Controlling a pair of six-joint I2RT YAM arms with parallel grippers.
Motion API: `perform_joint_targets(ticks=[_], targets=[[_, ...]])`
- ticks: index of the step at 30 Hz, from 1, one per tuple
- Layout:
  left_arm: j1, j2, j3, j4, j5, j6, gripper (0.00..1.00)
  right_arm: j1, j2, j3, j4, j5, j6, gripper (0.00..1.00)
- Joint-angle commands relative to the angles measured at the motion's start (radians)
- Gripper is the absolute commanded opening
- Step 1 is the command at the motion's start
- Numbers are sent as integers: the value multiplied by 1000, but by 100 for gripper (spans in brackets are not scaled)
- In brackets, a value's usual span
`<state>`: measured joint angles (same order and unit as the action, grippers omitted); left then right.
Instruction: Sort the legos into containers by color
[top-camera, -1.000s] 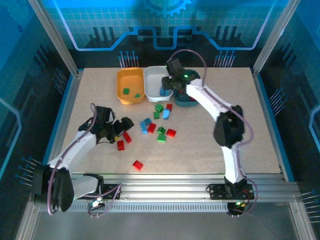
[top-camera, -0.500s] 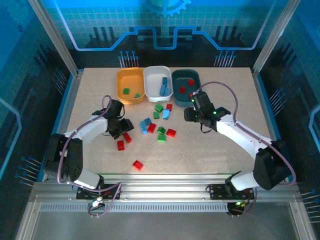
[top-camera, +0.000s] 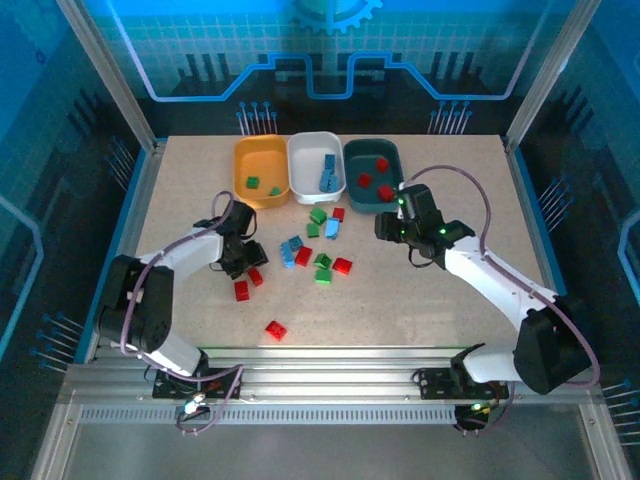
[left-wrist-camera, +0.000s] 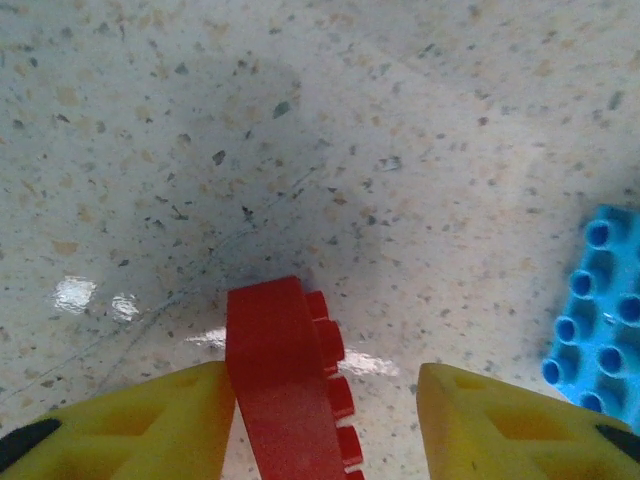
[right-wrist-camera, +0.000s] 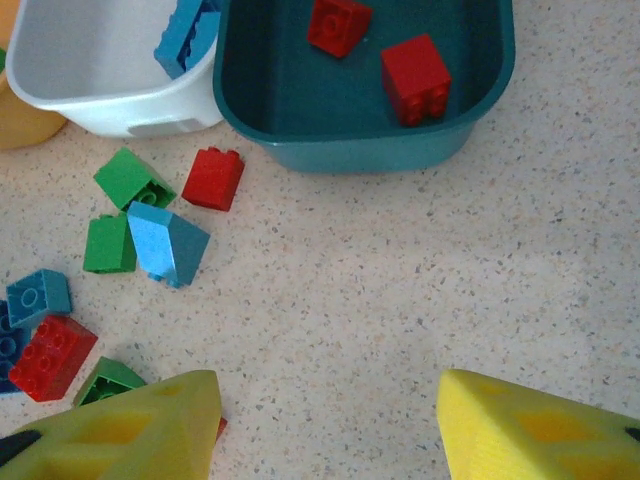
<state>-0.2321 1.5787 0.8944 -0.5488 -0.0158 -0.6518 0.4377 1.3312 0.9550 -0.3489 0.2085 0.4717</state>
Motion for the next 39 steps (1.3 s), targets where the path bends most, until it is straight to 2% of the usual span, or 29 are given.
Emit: perform_joint_targets(ticks=[1,4,9,15,17,21,29,35,39], targets=[[-4,61,35,-20,-38,19,47,-12,-40,-34,14,-8,11,60],[-6,95,61,-22,-51,30,40,-19,-64,-49,4,-3,7,60],[-22,116,112,-23,-31,33,19,-38,-98,-70,5,4,11,60],[-103,106,266,-90,-5,44,0,-84,-121,-114,10,-18,37,59],[-127,98,327,-92,20,42,0,-96,-131,-124,11,-16,46,59],[-182,129,447,10,144,36,0,-128,-156,-149,6,19,79,59],[-267,456,843,217,338,9,0,-218,-252,-217,-18,28,165,59],[-286,771,1258,206,359,-16,0,-233,-282,-252,-14,1,172,59],[-292,919,1483,169,318,-26,0,-238,-291,-263,-10,-11,173,59]])
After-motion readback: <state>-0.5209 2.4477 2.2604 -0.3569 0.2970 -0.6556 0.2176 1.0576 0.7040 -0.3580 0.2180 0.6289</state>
